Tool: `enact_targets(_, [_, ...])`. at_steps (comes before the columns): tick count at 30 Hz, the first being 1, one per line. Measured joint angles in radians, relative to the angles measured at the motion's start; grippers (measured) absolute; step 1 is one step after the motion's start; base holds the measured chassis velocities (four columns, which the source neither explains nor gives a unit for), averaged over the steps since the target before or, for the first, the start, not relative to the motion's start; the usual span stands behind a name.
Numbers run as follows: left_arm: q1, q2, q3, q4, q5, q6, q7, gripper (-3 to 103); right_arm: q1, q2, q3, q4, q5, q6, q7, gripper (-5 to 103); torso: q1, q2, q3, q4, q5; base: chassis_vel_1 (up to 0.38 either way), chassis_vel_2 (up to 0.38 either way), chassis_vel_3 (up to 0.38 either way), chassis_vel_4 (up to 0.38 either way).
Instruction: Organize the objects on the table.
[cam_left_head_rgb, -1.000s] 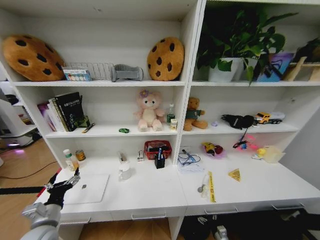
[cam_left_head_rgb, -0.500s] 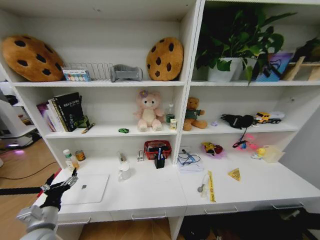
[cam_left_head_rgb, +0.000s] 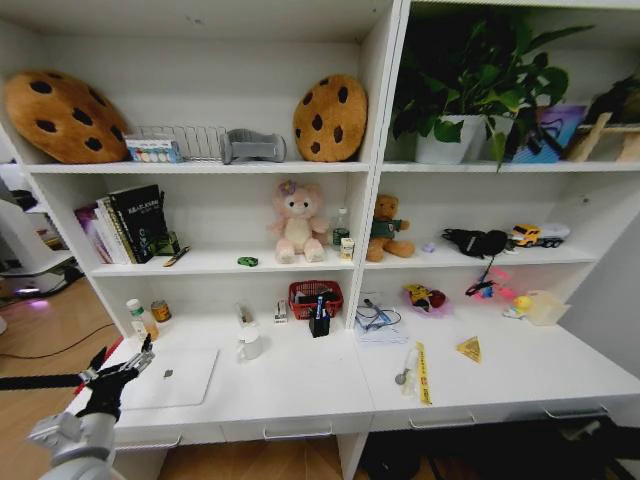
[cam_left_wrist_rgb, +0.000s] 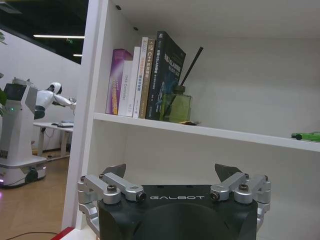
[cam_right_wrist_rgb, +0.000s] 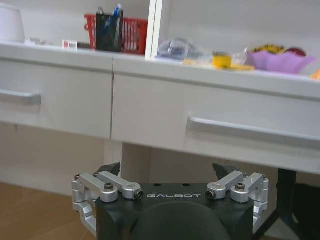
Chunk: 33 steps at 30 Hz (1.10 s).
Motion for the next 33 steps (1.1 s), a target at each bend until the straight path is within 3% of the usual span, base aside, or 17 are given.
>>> enact_targets(10, [-0.009,0.006,0.015,0.000,0.001,0.006,-0.002,100,-0.103,-0.015,0.081,0.285,0.101,-0.045,-0.013,100,0.000,0.000,0.000,0.0000,0.0001,0.000,0.000,0.000,0.000])
enact_targets(17, [-0.008,0.009,0.013,-0.005,0.000,0.018,-0.007,100,-0.174,-0.055,0.177,0.568,0.166,-0.122,0.036,100,0.000,0.000,0.000,0.0001,0.0000,0.000,0.000,0.000,0.000])
enact_targets(21, [-0.008,0.009,0.012,-0.005,0.001,0.020,-0.007,100,-0.180,-0.072,0.202,0.619,0.181,-0.150,0.056,100,0.000,0.000,0.000,0.0001,0.0001,0.000,0.000,0.000,0.000])
enact_targets(28, [0.005,0.026,0.015,-0.012,0.012,0.022,0.005,100,-0.157,-0.130,0.255,0.723,0.252,-0.266,0.115,100,0.000,0.000,0.000,0.0002,0.0001,0.000,0.000,0.000,0.000])
enact_targets(33, [0.021,0.050,0.023,-0.021,0.030,0.023,0.032,100,-0.131,-0.179,0.289,0.803,0.303,-0.400,0.194,100,0.000,0.000,0.000,0.0002,0.0002,0.000,0.000,0.000,0.000])
